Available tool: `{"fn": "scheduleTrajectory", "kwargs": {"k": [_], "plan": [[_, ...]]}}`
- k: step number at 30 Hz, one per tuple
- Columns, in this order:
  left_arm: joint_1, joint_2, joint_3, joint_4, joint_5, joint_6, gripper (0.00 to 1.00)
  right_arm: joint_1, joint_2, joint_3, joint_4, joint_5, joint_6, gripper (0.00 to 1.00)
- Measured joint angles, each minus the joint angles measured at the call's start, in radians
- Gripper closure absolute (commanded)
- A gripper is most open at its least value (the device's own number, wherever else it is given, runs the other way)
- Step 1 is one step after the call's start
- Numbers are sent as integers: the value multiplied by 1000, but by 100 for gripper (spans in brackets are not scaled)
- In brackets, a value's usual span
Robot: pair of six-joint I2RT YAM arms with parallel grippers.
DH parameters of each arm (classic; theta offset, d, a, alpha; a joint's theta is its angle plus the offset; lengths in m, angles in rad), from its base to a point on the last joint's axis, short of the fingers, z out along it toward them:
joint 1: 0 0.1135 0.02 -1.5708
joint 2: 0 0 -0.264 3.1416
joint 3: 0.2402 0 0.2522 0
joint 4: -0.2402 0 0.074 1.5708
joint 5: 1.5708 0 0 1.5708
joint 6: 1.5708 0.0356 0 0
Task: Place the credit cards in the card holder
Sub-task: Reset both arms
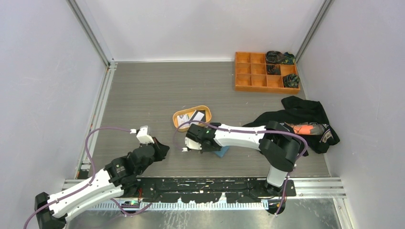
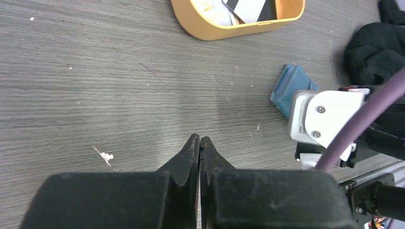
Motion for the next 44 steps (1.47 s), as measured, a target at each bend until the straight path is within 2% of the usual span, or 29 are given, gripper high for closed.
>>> {"fn": "scheduleTrajectory", "kwargs": {"k": [5,10,11,13,15,19,21,23,26,28,32,35,39,44], "plan": [[0,-17,6,4,9,4,99,-72,-22,1,3,-82,28,48],[0,27,0,86,68,27,95,-159,-108,-7,-1,-245,63,26],[0,34,-3,105,81,34,92,-174,-139,-8,-6,-284,67,22],[0,40,-10,136,109,50,76,-204,-205,-7,-13,-349,72,2],[0,38,-14,172,138,71,57,-254,-292,-8,-17,-414,80,1],[0,14,-23,236,186,114,26,-391,-463,-8,2,-457,114,0],[0,2,-20,256,203,145,13,-458,-541,-13,40,-434,164,1],[0,5,-3,255,216,175,6,-523,-635,-39,113,-360,242,1],[0,49,86,221,235,245,2,-583,-769,-62,184,-253,345,1],[1,93,180,187,239,284,2,-589,-819,-35,176,-235,385,1],[5,173,392,145,249,365,2,-588,-832,103,128,-253,449,1],[6,199,484,121,267,399,2,-588,-838,180,107,-249,536,1],[6,213,535,84,301,419,1,-588,-864,235,74,-219,625,1],[6,207,541,45,335,423,0,-588,-877,277,16,-219,636,1]]}}
